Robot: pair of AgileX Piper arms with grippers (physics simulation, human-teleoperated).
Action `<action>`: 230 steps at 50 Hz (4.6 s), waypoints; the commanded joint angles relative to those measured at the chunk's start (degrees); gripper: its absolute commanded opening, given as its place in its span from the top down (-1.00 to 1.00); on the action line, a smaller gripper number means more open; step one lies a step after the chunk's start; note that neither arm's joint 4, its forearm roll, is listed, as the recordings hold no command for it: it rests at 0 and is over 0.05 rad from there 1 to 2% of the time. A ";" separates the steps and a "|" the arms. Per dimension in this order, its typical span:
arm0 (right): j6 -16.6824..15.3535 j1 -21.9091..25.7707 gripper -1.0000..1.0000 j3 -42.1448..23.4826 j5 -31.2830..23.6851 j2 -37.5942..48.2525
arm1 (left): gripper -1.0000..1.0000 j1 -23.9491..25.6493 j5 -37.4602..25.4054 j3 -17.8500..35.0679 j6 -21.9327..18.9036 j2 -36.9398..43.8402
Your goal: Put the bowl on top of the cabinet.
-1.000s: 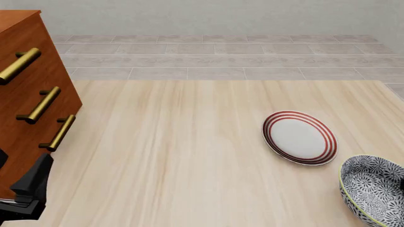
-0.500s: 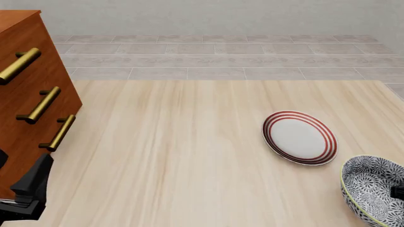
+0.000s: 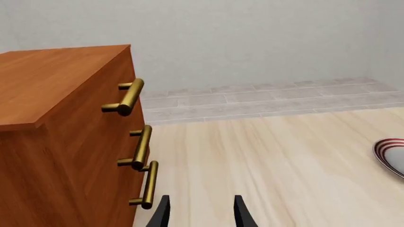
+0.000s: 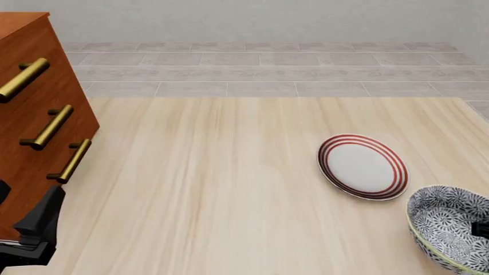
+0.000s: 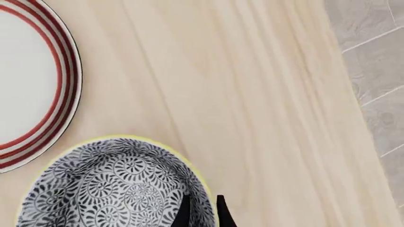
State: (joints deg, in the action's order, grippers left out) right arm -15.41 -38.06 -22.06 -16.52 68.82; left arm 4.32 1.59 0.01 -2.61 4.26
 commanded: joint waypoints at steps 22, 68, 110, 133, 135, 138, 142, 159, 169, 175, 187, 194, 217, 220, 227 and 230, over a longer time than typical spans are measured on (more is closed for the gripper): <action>1.85 4.38 1.00 -7.67 -11.44 -8.71 | -1.00 0.01 0.05 0.00 -0.07 -0.26; 8.09 16.55 1.00 -17.28 -20.99 -15.66 | -1.00 0.37 -0.85 0.01 -0.23 -1.56; 11.62 34.34 1.00 -22.86 -17.40 -10.68 | -1.00 1.43 -0.62 0.01 0.51 -1.49; 13.50 42.91 1.00 -26.52 -15.11 -6.42 | -1.00 1.37 -0.90 0.01 0.50 -1.84; 13.59 43.72 1.00 -27.17 -14.87 -5.96 | -1.00 1.41 -0.93 0.01 0.44 -1.84; 14.08 44.96 1.00 -28.28 -14.89 -5.45 | -1.00 1.42 -0.92 0.01 0.45 -1.80; 14.46 46.14 1.00 -29.09 -14.79 -5.03 | -1.00 1.42 -0.93 0.01 0.48 -1.85; 16.31 51.46 1.00 -30.84 -11.86 -1.67 | -1.00 1.61 -1.08 0.01 0.48 -2.12; 17.28 53.91 1.00 -32.19 -10.84 -0.08 | -1.00 1.71 -0.60 0.01 0.50 -1.51; 17.99 56.09 1.00 -33.79 -10.64 1.05 | -1.00 1.68 -0.63 0.01 0.52 -1.67; 18.43 58.86 1.00 -35.99 -9.52 3.98 | -1.00 1.69 -1.36 0.03 0.79 -2.78; 18.25 59.80 1.00 -37.05 -9.12 5.24 | -1.00 1.83 -1.00 0.02 0.84 -2.43; 19.69 67.71 1.00 -43.22 -8.07 9.44 | -1.00 1.81 -0.56 0.01 0.88 -1.70; 19.63 68.14 1.00 -43.81 -8.15 9.64 | -1.00 1.85 -0.53 0.01 0.83 -1.61; 19.59 69.03 1.00 -44.14 -7.68 10.36 | -1.00 1.84 -0.52 0.01 0.77 -1.68; 19.67 69.38 1.00 -44.27 -7.41 10.90 | -1.00 1.81 -0.59 0.02 0.76 -1.80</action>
State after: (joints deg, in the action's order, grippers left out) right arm 3.83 29.64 -65.02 -24.55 78.58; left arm 6.16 1.00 0.02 -1.80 2.51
